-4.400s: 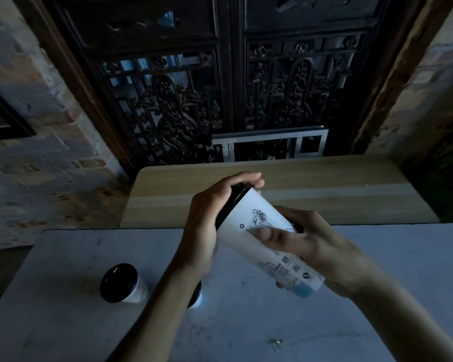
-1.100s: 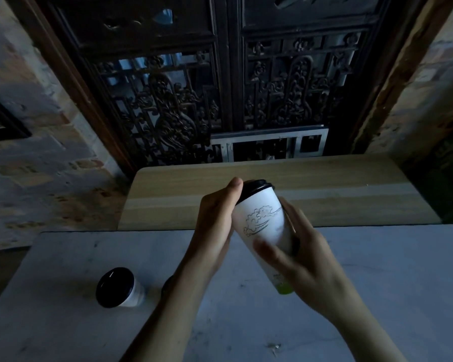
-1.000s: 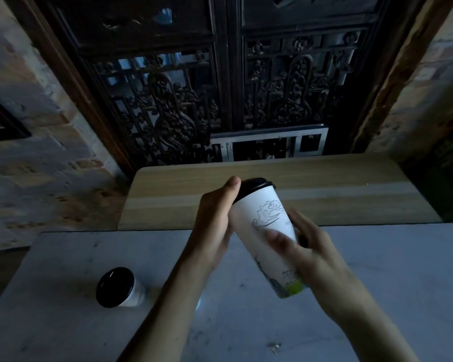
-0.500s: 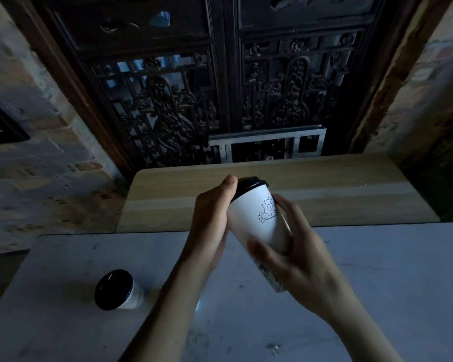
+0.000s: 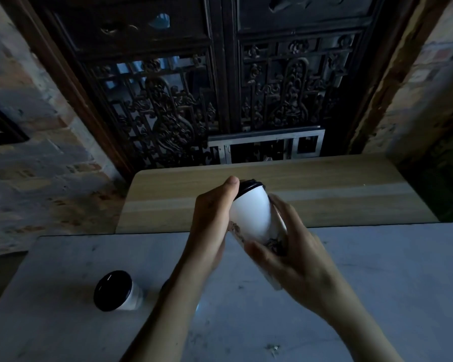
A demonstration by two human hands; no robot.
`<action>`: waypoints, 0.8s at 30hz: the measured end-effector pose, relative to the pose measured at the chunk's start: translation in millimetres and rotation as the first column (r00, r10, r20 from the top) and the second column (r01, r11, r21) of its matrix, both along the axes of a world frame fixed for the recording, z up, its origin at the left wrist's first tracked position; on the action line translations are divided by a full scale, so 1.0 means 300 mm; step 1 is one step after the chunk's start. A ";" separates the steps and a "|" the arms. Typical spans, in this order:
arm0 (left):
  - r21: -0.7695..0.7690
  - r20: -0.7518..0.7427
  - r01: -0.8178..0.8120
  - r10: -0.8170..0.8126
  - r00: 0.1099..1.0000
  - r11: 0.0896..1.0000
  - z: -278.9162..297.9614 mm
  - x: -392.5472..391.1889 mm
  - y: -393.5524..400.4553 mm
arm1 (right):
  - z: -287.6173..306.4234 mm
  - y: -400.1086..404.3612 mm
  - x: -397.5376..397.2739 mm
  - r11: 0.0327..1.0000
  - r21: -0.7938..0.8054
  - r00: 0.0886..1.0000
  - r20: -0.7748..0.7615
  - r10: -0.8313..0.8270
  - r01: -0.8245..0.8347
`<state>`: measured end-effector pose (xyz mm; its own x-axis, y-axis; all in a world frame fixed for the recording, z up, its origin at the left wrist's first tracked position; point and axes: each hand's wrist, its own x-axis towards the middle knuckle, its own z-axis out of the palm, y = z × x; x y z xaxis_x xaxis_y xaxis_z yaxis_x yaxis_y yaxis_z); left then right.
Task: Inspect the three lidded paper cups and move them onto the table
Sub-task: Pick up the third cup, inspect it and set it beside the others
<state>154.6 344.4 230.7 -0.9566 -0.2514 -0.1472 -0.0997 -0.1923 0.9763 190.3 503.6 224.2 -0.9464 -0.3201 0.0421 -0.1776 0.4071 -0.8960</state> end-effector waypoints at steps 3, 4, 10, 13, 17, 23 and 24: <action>-0.009 0.001 0.014 -0.014 1.000 1.000 -0.003 -0.002 -0.003 | -0.011 -0.001 0.005 0.999 0.031 0.998 -0.056 -0.015 0.017; -0.007 0.004 0.022 -0.022 1.000 1.000 0.000 0.000 -0.008 | -0.008 0.003 0.000 0.997 -0.076 1.000 -0.006 -0.004 0.004; 0.051 -0.022 0.101 -0.100 0.995 0.994 0.010 0.013 -0.027 | 0.026 0.029 -0.027 0.841 -0.540 0.907 0.346 0.240 -0.016; 0.042 -0.008 0.078 -0.078 0.997 0.996 0.011 0.013 -0.019 | 0.008 0.023 -0.027 0.855 -0.519 0.915 0.355 0.194 0.020; 0.009 0.016 0.032 -0.032 0.999 0.999 0.016 0.007 -0.012 | -0.018 0.000 -0.031 0.924 -0.382 0.973 0.225 0.054 0.037; -0.061 -0.009 0.032 -0.033 0.999 0.998 0.006 0.006 -0.016 | -0.037 0.000 -0.021 0.948 -0.318 0.990 0.136 0.044 0.002; -0.060 0.001 0.047 -0.047 0.999 0.997 0.005 0.009 -0.018 | -0.027 0.004 -0.025 0.928 -0.372 0.982 0.173 0.069 0.000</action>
<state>157.2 339.0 232.3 -0.9677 -0.2142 -0.1326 -0.1066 -0.1286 0.9859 182.8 504.8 216.2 -0.9377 -0.3473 -0.0064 -0.0074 0.0385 -0.9992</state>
